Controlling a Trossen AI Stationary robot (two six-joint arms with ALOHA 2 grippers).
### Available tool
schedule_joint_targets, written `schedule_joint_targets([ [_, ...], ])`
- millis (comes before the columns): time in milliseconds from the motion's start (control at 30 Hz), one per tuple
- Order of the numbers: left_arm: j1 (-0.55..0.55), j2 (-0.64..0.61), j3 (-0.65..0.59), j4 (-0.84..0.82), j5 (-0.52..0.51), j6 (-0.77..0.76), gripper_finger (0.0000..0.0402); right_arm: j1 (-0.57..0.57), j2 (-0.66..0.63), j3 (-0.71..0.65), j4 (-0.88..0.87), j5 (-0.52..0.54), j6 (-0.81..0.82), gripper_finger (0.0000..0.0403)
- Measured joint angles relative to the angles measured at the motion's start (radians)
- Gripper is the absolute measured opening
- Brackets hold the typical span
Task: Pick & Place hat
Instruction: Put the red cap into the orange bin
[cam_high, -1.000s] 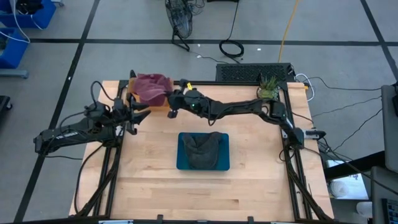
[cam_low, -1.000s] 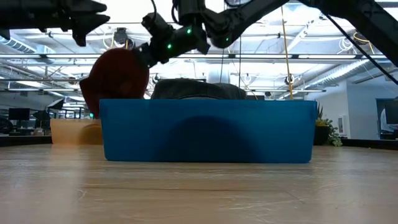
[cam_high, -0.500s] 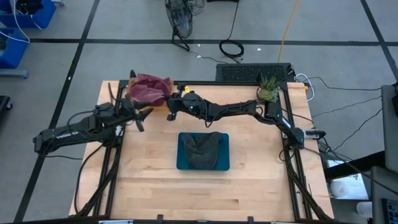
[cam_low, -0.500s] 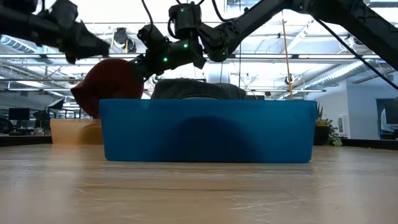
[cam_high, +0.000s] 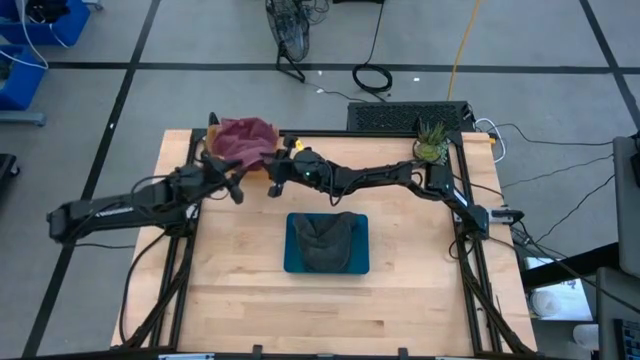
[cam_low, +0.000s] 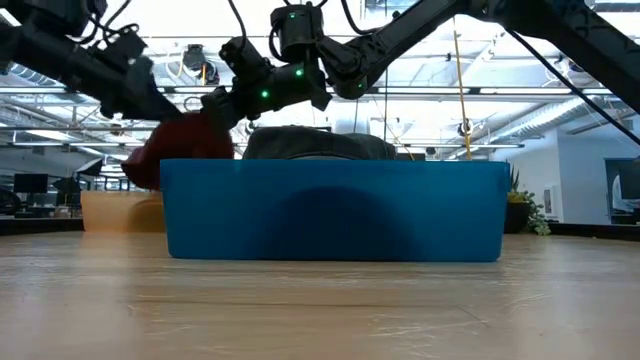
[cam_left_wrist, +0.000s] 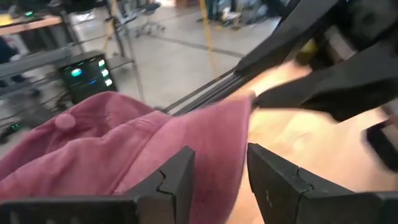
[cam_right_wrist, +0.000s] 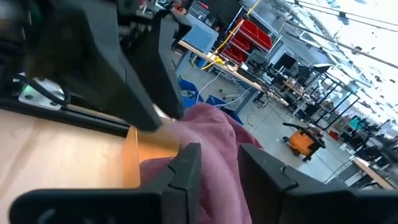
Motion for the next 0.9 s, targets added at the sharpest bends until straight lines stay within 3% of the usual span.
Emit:
schedule_joint_targets([
  [267, 0.023, 0.144, 0.000, -0.008, -0.209, -0.010, 0.0150, 0.004, 0.000, 0.000, -0.020, -0.001, 0.055, 0.0106],
  [467, 0.066, 0.211, 0.000, -0.007, -0.214, -0.033, 0.0149, 0.018, 0.000, 0.000, -0.078, 0.001, 0.047, 0.0105],
  [567, 0.069, 0.207, 0.000, 0.016, -0.172, -0.033, 0.0149, 0.029, -0.004, 0.000, -0.111, 0.021, 0.027, 0.0106],
  [700, 0.059, 0.166, 0.000, 0.089, -0.027, -0.039, 0.0149, 0.060, -0.047, -0.001, -0.212, 0.165, 0.023, 0.0106],
  [900, 0.042, 0.112, 0.001, 0.116, 0.147, -0.173, 0.0149, 0.098, -0.188, -0.006, -0.515, 0.209, 0.110, 0.0092],
])
